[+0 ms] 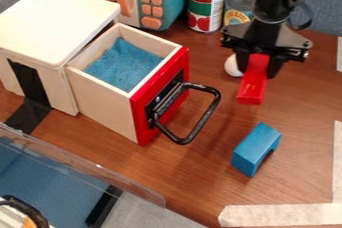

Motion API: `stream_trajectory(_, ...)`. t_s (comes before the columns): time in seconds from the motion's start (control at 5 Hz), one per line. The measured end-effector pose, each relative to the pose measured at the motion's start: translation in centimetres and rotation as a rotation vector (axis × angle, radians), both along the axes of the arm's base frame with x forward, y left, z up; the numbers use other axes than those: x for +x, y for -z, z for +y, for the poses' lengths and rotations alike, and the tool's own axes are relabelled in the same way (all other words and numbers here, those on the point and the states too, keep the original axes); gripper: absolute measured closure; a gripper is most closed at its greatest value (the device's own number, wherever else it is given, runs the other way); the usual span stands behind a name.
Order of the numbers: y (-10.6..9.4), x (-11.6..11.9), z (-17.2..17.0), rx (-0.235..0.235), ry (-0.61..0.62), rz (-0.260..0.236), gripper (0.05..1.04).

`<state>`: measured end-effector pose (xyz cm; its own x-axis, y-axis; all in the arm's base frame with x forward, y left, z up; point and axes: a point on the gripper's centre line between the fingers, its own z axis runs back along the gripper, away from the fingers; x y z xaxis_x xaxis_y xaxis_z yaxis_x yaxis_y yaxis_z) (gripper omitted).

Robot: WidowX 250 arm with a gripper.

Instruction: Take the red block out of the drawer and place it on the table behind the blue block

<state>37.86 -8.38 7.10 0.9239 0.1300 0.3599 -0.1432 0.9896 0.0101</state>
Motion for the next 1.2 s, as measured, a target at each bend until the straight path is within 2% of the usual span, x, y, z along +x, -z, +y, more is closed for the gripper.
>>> stream_trajectory(0.2, 0.5, 0.2, -0.9, 0.012, 0.02, 0.009, 0.567)
stream_trajectory(0.4, 2.6, 0.4, -0.9, 0.045, 0.035, 0.044, 0.567)
stream_trajectory(0.6, 3.5, 0.6, -1.3, 0.076, 0.077, 0.031, 0.517)
stream_trajectory(0.8, 4.0, 0.4, -1.7, 0.101, 0.11, 0.034, 0.208)
stream_trajectory(1.0, 3.3, -0.7, -1.3, 0.094, 0.099, 0.024, 0.067)
stream_trajectory(1.2, -2.5, -2.3, 0.5, 0.058, 0.065, -0.085, 0.073)
